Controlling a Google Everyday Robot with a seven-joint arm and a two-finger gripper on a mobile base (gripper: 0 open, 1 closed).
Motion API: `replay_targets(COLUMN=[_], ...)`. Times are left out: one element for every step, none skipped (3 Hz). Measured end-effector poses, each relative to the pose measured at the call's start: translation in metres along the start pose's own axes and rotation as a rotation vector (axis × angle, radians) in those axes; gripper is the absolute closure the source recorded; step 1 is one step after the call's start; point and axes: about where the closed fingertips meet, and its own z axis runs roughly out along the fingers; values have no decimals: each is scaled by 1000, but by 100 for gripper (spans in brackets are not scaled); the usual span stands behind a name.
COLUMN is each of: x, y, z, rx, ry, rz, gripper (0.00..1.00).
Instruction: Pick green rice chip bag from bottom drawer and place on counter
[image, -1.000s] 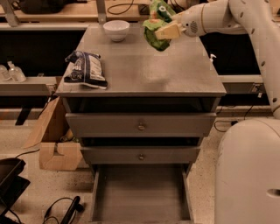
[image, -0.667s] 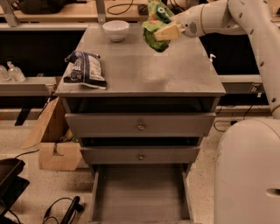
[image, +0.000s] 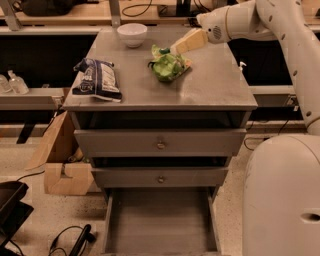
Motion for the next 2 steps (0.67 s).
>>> replay_targets(x=[0, -31], y=[0, -12], z=[0, -34], rx=[0, 79], ry=[0, -1], rz=[0, -22], gripper=[0, 0])
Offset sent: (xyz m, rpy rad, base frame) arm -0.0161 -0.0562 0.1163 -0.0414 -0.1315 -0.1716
